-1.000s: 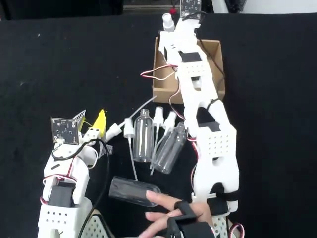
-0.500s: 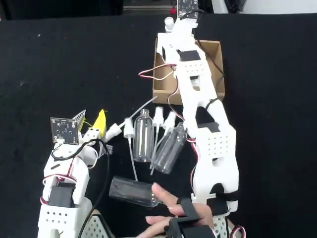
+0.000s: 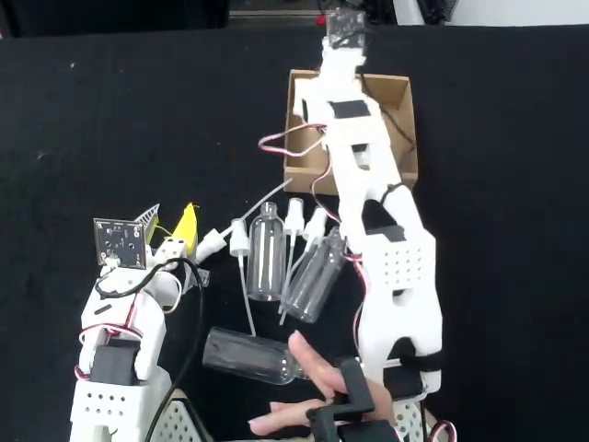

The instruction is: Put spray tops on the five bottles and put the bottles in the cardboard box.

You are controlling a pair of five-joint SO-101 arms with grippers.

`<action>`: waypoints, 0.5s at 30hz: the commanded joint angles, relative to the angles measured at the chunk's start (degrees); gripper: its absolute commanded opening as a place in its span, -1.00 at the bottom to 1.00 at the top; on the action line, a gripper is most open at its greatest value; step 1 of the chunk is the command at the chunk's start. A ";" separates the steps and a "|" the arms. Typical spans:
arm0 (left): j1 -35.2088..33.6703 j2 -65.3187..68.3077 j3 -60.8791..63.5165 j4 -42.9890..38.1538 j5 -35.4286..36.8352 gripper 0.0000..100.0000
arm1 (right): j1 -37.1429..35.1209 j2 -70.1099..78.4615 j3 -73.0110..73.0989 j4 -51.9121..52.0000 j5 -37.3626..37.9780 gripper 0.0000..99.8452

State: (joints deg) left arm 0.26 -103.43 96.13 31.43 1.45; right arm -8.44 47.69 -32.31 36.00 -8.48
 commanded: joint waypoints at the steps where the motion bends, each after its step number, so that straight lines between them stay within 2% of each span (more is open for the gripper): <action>1: 0.57 -0.26 1.19 0.18 -0.26 -0.68 | -0.44 -2.59 -1.19 0.35 -0.18 -0.32; 15: 0.40 -0.26 1.19 0.18 -0.26 -0.68 | 1.23 -11.38 -1.63 11.43 -0.62 -0.32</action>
State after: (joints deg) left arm 0.26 -103.43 96.13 31.43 1.45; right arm -8.18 42.59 -32.31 45.67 -8.57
